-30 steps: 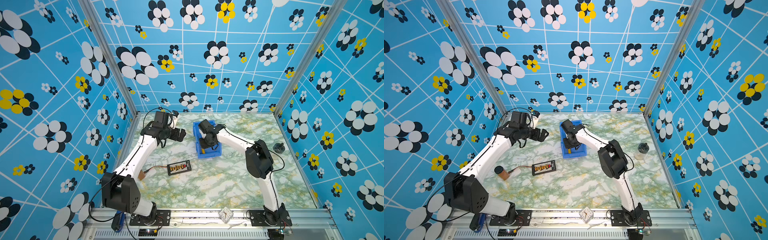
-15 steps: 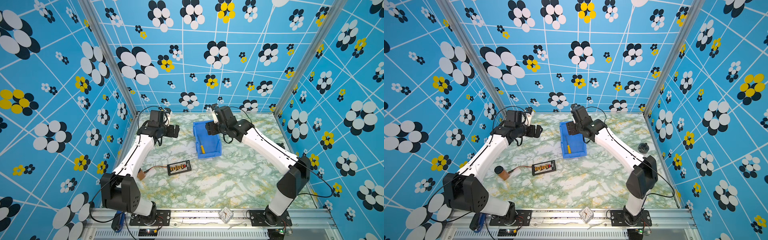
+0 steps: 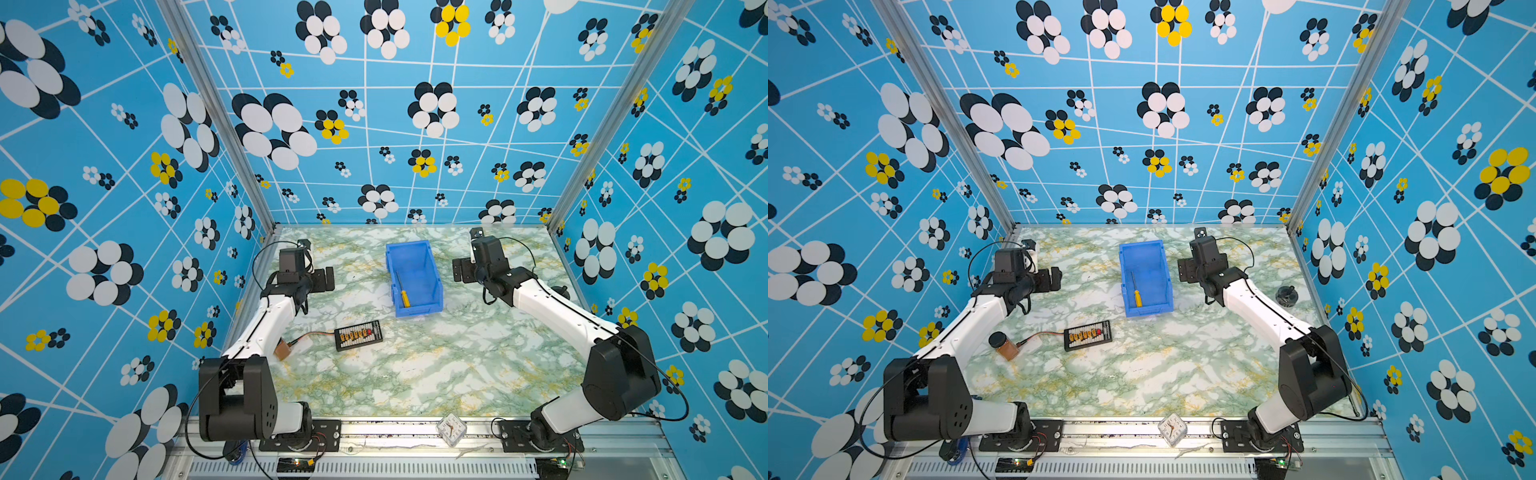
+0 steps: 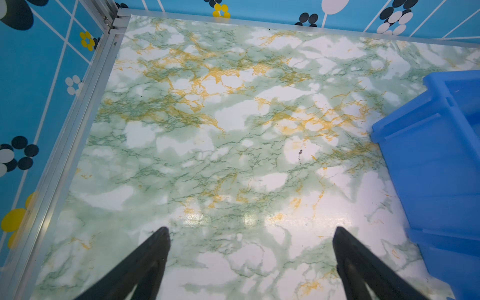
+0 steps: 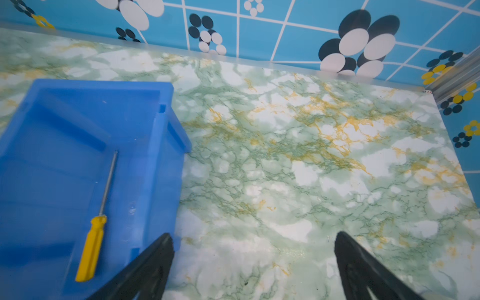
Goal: Put the screwdriver in the bin
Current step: Reset both arms
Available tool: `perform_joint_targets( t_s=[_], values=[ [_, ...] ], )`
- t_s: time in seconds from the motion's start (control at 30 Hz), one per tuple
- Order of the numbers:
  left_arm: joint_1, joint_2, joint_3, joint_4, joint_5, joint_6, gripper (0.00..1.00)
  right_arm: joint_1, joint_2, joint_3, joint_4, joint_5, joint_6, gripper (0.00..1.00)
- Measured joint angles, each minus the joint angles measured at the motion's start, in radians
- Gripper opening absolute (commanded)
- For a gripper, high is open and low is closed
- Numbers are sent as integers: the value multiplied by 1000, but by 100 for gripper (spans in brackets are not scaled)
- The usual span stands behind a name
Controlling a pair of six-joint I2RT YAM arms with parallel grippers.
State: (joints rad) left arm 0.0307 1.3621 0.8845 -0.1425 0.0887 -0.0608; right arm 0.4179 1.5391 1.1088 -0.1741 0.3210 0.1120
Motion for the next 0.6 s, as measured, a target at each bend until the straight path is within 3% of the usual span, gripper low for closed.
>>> perform_joint_targets(
  t_s=[0.17,0.4,0.6],
  values=[
    [-4,-45,-169,196,0,5,99,-50,-9,-176,176,5,-55,99],
    [-5,-65,-405,505,12,35,99,-134,-29,-306,368,3,-84,99],
    [4,-63,-476,654,19,42,99,-202,-47,-403,475,35,-101,99]
  ],
)
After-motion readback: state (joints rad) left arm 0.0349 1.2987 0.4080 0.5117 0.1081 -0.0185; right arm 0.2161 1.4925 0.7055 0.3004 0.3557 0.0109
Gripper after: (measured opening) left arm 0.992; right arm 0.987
